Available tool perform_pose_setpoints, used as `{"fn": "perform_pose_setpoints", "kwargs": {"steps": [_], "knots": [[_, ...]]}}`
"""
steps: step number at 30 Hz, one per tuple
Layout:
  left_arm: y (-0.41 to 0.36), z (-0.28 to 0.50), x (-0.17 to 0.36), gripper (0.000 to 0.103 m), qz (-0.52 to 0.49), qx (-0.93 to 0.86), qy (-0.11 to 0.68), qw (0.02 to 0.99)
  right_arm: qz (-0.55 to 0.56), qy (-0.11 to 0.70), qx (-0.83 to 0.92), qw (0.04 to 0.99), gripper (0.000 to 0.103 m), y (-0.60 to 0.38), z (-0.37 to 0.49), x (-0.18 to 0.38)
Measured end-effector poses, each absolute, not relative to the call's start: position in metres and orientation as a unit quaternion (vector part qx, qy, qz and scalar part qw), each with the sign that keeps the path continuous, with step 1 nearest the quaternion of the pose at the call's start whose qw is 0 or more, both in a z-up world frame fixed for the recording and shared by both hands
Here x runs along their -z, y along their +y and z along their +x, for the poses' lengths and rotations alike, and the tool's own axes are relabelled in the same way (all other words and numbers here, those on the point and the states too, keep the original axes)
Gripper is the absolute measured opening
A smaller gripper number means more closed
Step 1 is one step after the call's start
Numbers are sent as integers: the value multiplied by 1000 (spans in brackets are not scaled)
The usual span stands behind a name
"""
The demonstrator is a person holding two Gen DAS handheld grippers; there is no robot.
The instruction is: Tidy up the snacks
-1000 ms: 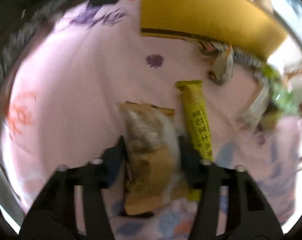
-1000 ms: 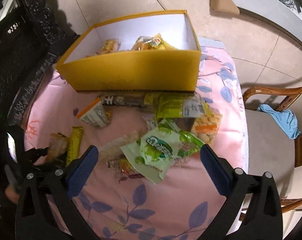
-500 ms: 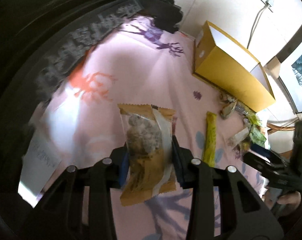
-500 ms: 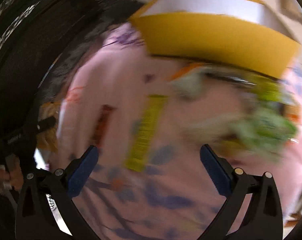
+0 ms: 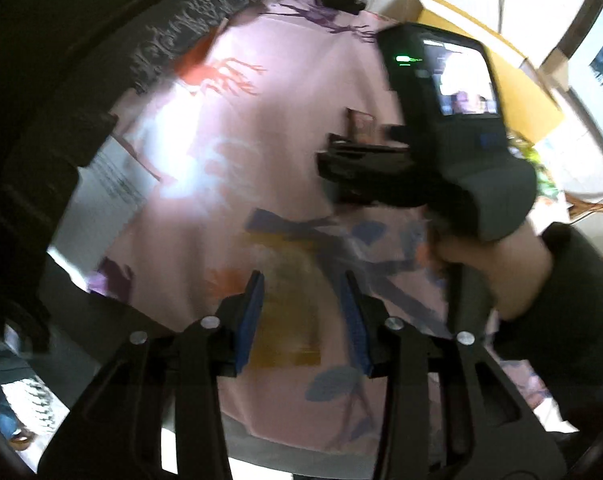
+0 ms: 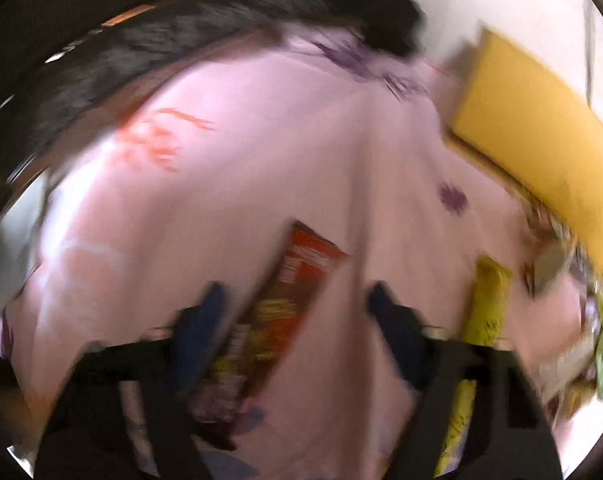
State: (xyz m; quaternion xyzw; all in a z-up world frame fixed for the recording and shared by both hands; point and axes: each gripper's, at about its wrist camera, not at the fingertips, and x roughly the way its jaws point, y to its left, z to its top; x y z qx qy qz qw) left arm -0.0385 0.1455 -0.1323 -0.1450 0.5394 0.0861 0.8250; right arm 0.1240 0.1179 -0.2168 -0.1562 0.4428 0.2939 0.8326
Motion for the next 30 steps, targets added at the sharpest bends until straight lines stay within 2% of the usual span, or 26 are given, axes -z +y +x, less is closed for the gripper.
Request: {"fn": "perform_pose_setpoints", "kwargs": {"steps": [1, 3, 8, 12, 21, 26, 30], "knots": [[143, -39, 132, 39, -145, -80, 537, 827, -155, 449, -303, 826, 38, 119, 123, 216], [134, -39, 126, 39, -133, -64, 527, 837, -135, 473, -301, 817, 24, 114, 129, 214], [132, -37, 110, 39, -151, -35, 501, 851, -121, 479, -281, 823, 24, 90, 137, 195], [135, -46, 99, 39, -143, -22, 487, 861, -52, 473, -265, 839, 23, 47, 139, 162], [121, -16, 58, 39, -83, -21, 459, 884, 27, 381, -229, 895, 23, -67, 119, 73], [110, 9, 61, 39, -67, -33, 474, 877, 32, 297, -223, 928, 23, -110, 93, 22], [101, 28, 59, 39, -68, -20, 475, 877, 54, 286, -225, 930, 23, -134, 93, 2]]}}
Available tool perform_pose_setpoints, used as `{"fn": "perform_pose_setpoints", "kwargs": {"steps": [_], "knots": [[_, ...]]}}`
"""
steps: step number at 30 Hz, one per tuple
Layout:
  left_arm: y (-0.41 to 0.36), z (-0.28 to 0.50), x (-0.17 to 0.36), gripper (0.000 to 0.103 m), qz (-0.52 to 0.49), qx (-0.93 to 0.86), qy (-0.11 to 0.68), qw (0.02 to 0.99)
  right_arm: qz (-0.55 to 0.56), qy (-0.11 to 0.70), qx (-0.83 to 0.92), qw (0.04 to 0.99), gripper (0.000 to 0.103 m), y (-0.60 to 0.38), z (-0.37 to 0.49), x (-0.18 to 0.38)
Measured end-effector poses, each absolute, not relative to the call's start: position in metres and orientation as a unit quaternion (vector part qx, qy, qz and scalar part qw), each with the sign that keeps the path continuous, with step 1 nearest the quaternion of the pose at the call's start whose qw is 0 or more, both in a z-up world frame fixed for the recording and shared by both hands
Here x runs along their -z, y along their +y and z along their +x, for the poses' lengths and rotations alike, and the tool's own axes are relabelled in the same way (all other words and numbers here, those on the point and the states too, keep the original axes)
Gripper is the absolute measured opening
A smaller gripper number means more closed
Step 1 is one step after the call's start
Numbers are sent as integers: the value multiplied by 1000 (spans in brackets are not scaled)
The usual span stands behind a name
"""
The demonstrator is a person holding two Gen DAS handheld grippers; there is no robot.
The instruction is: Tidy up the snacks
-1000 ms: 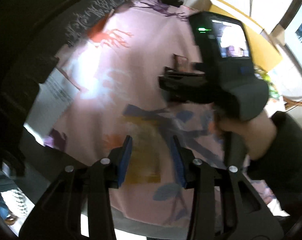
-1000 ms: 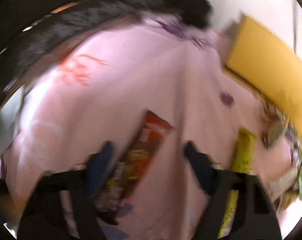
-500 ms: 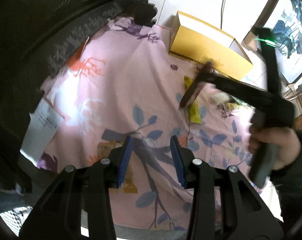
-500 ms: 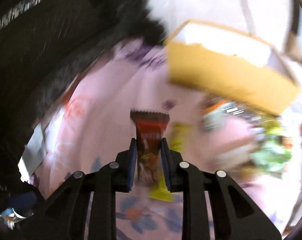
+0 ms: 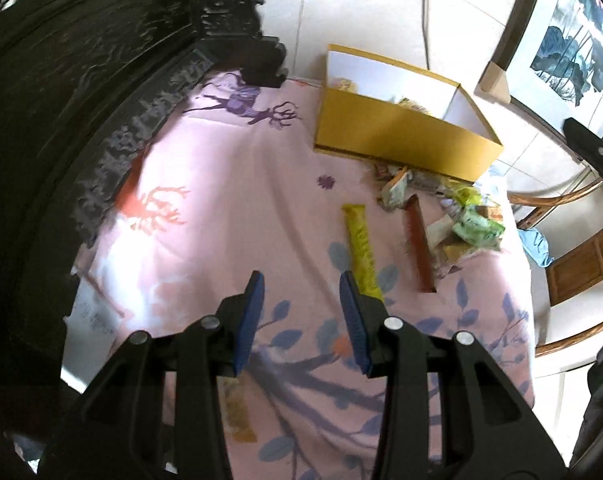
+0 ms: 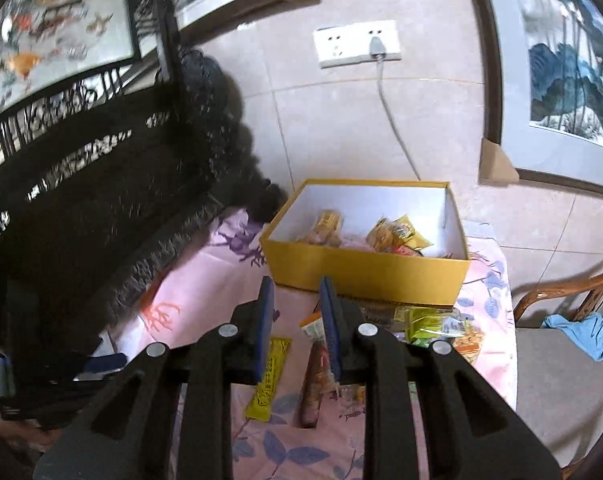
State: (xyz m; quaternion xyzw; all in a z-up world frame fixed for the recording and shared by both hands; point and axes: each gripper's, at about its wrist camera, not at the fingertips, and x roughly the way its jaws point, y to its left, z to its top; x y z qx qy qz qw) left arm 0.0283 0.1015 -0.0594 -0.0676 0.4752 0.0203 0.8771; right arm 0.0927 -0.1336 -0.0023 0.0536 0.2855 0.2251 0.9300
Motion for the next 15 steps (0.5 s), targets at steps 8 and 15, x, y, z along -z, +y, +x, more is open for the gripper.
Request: {"fn": "perform_pose_setpoints", "kwargs": {"steps": [8, 15], "knots": [[88, 59, 45, 39, -43, -16, 460, 887, 64, 250, -217, 941, 23, -167, 87, -20], [93, 59, 42, 39, -60, 0, 448, 892, 76, 308, -183, 931, 23, -184, 82, 8]]}}
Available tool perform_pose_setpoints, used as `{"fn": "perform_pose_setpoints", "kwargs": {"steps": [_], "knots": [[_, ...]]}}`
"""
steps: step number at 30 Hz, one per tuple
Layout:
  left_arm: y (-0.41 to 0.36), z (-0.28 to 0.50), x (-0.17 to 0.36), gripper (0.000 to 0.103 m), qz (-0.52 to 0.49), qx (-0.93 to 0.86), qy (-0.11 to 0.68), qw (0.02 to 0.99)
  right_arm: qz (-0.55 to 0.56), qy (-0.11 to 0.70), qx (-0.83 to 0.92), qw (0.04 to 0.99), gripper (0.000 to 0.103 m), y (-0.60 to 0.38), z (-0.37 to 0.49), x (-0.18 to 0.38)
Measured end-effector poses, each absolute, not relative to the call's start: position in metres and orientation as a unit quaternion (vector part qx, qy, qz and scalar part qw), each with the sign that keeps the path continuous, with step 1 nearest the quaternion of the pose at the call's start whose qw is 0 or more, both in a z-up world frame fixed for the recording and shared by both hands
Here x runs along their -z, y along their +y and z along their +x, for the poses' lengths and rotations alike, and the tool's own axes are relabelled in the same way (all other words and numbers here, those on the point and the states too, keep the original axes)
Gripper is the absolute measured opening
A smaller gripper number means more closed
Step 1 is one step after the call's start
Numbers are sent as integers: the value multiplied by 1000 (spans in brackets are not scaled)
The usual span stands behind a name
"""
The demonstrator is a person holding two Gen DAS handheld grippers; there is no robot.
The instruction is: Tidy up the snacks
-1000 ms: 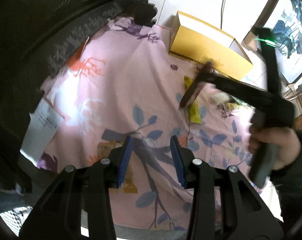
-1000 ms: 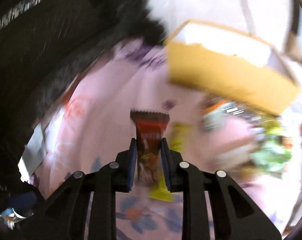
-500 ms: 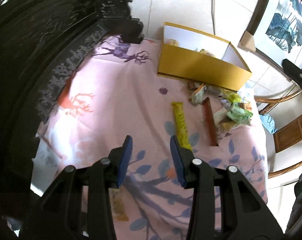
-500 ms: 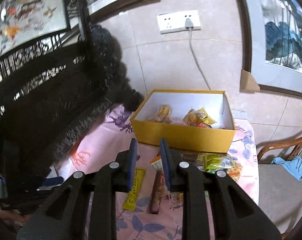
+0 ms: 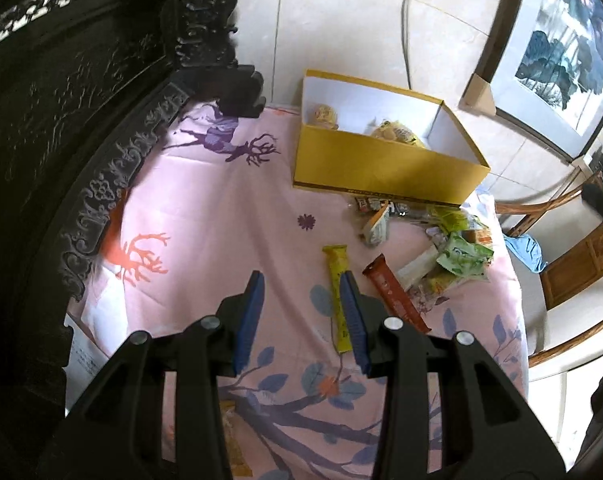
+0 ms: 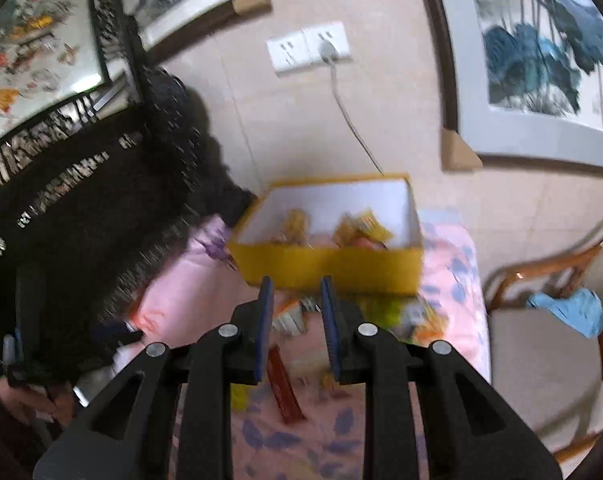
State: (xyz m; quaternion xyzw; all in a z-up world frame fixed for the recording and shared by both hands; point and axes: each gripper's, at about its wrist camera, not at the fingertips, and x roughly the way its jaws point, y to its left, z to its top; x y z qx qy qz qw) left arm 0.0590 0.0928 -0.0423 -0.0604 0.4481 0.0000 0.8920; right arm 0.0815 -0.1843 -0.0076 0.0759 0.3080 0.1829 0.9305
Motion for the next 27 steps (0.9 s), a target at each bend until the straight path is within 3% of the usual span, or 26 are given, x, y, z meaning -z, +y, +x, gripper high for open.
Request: {"fn": "perform_pose_setpoints", "kwargs": {"steps": [6, 8, 9, 11, 12, 13, 14, 20, 21, 23, 25, 27], "knots": [[94, 69, 46, 39, -60, 7, 448, 892, 71, 340, -166, 923, 24, -190, 78, 31], [94, 71, 50, 39, -57, 9, 453, 890, 41, 372, -172, 911, 29, -180, 82, 47], [96, 71, 53, 39, -60, 10, 457, 887, 35, 386, -175, 905, 36, -175, 84, 56], [100, 74, 58, 39, -67, 7, 465, 883, 34, 416, -202, 886, 42, -155, 86, 85], [101, 74, 60, 39, -71, 7, 466, 882, 23, 428, -212, 878, 54, -142, 89, 101], [103, 74, 62, 39, -74, 5, 463, 883, 9, 436, -210, 875, 72, -133, 92, 110], [103, 74, 63, 39, -76, 7, 463, 883, -17, 441, -206, 873, 73, -120, 96, 125], [110, 76, 75, 39, -73, -5, 482, 873, -97, 492, -190, 844, 73, -70, 123, 205], [112, 76, 76, 39, -75, -7, 483, 872, -90, 501, -182, 841, 66, -70, 123, 211], [117, 76, 80, 39, -77, -12, 485, 871, -68, 513, -178, 837, 64, -67, 116, 213], [120, 77, 83, 39, -78, -20, 490, 868, -104, 502, -166, 842, 43, -60, 107, 213], [120, 77, 84, 39, -77, -20, 491, 867, -84, 515, -161, 838, 31, -63, 107, 215]]}}
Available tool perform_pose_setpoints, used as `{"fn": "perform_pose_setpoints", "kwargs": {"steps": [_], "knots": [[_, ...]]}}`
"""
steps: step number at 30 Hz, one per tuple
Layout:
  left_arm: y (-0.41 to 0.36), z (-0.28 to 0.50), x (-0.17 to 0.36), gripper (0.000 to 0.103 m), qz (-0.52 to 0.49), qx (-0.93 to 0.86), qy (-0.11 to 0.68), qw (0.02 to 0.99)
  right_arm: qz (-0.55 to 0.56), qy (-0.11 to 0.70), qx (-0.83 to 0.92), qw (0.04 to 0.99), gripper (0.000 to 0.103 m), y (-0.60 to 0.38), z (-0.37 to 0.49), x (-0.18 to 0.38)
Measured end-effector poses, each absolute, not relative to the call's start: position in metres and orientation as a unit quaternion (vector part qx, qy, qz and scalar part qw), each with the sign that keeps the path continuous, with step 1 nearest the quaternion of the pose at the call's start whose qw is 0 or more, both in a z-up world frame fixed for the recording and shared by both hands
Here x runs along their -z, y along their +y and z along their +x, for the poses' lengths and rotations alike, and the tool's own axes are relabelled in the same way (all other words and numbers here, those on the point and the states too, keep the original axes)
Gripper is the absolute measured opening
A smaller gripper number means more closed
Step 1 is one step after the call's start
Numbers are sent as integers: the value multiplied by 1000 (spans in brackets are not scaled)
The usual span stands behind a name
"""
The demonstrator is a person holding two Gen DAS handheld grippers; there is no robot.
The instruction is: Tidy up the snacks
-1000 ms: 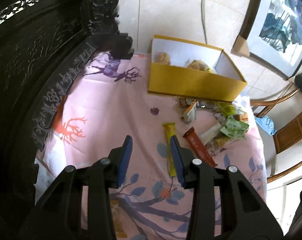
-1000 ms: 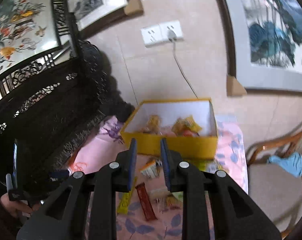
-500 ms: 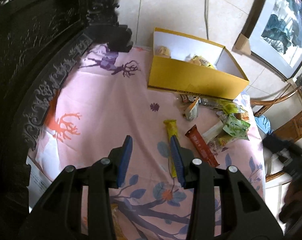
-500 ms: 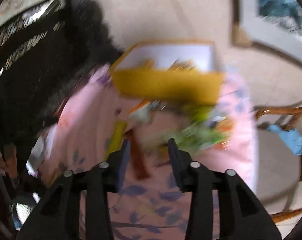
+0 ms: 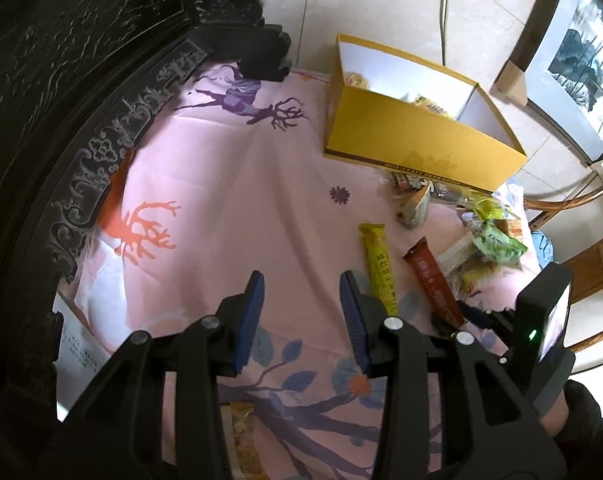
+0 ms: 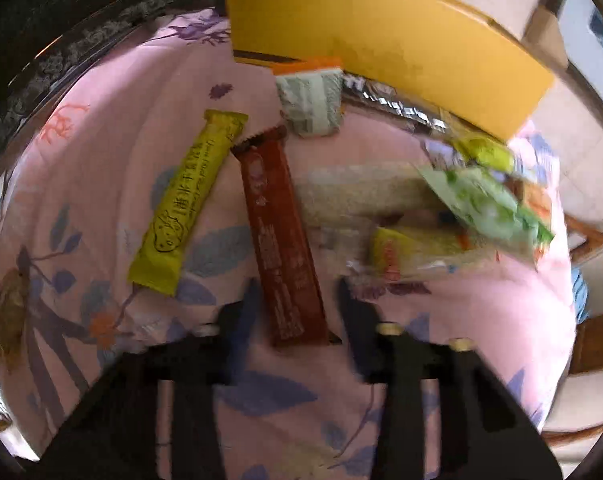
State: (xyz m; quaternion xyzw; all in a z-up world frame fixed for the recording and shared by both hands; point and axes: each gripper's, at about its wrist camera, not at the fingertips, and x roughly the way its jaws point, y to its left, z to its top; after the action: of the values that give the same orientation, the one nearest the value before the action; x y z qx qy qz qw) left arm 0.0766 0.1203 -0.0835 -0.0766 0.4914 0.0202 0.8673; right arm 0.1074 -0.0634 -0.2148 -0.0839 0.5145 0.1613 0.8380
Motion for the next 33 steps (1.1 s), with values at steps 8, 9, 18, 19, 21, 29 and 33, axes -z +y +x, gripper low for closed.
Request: {"fn": "perform_pose_setpoints", "kwargs": {"steps": [8, 9, 18, 19, 21, 29, 33], "knots": [[120, 71, 73, 34, -78, -27, 472, 878, 57, 564, -226, 792, 26, -99, 95, 188], [119, 70, 72, 34, -73, -26, 472, 878, 66, 561, -230, 792, 26, -104, 91, 183], [88, 67, 97, 92, -16, -20, 498, 867, 24, 545, -215, 810, 50, -117, 89, 173], [83, 68, 101, 94, -3, -20, 505, 863, 17, 548, -213, 809, 66, -112, 92, 179], [76, 70, 112, 94, 21, -17, 520, 854, 10, 552, -226, 802, 67, -102, 92, 193], [114, 46, 138, 97, 44, -88, 591, 800, -135, 509, -244, 815, 52, -64, 72, 216], [117, 3, 143, 98, 58, -82, 597, 796, -77, 565, -250, 783, 25, -91, 66, 209]]}}
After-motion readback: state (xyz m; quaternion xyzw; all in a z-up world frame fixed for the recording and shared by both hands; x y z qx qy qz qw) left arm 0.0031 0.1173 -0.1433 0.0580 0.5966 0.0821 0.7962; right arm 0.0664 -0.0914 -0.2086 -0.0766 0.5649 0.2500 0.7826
